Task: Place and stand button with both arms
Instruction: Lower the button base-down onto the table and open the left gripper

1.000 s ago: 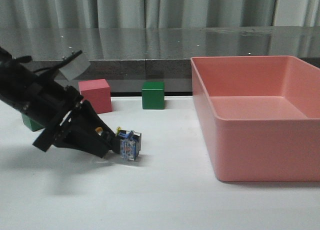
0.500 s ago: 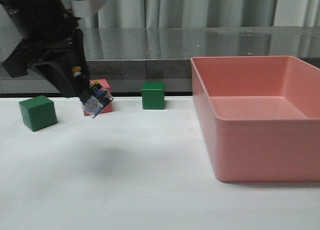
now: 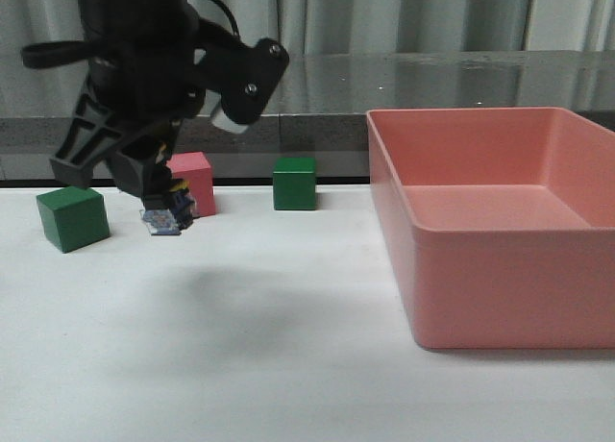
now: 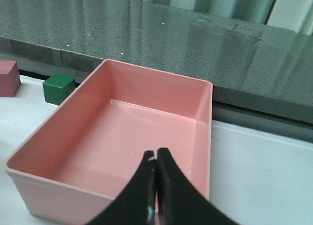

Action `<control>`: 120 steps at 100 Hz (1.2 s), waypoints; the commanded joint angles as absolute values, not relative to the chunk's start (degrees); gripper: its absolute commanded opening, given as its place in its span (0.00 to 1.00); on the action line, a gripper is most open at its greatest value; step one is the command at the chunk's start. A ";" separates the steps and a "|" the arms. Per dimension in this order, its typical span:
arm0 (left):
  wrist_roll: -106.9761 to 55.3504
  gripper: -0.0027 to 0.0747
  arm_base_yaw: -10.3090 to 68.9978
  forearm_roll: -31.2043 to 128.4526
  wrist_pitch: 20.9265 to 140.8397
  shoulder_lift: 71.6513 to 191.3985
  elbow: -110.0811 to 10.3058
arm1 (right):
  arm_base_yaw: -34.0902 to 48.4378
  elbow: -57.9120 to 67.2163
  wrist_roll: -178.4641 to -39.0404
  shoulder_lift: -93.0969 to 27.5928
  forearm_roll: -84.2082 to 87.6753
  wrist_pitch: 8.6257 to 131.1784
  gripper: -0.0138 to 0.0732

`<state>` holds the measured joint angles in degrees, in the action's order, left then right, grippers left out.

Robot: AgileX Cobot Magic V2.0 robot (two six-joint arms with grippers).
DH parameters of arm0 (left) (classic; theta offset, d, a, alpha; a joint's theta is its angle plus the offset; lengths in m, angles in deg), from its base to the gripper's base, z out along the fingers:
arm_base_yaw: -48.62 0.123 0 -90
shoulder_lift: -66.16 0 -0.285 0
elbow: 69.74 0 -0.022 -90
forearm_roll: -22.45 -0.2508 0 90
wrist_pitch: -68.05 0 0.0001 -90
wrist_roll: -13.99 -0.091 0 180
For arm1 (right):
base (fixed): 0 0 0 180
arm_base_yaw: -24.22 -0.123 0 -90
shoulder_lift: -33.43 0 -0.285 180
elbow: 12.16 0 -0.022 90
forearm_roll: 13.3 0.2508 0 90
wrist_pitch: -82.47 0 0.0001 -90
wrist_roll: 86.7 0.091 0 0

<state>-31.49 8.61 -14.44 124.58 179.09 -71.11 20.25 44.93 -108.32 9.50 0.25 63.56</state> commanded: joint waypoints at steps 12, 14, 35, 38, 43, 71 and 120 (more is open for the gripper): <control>-29.02 0.01 7.52 -17.65 126.81 179.97 -72.83 | 20.50 43.52 -108.38 9.09 0.58 67.63 0.07; -28.21 0.01 7.52 -18.07 126.81 180.02 -72.83 | 20.50 43.52 -108.38 9.09 0.58 67.63 0.07; -27.12 0.01 7.52 -18.17 127.69 181.83 -72.83 | 20.50 43.52 -108.38 9.09 0.58 67.68 0.07; -27.12 0.01 7.52 -18.17 127.69 181.96 -72.83 | 20.50 43.52 -108.38 9.09 0.58 67.74 0.07; -27.12 0.01 7.52 -18.17 127.69 182.27 -72.83 | 20.50 43.52 -108.38 9.09 0.58 67.74 0.07; -27.12 0.01 7.52 -17.93 127.32 182.30 -72.83 | 20.50 43.52 -108.38 9.09 0.58 67.95 0.07; -27.23 0.01 7.52 -18.17 126.94 184.58 -72.83 | 20.50 43.52 -108.38 9.09 0.58 68.00 0.07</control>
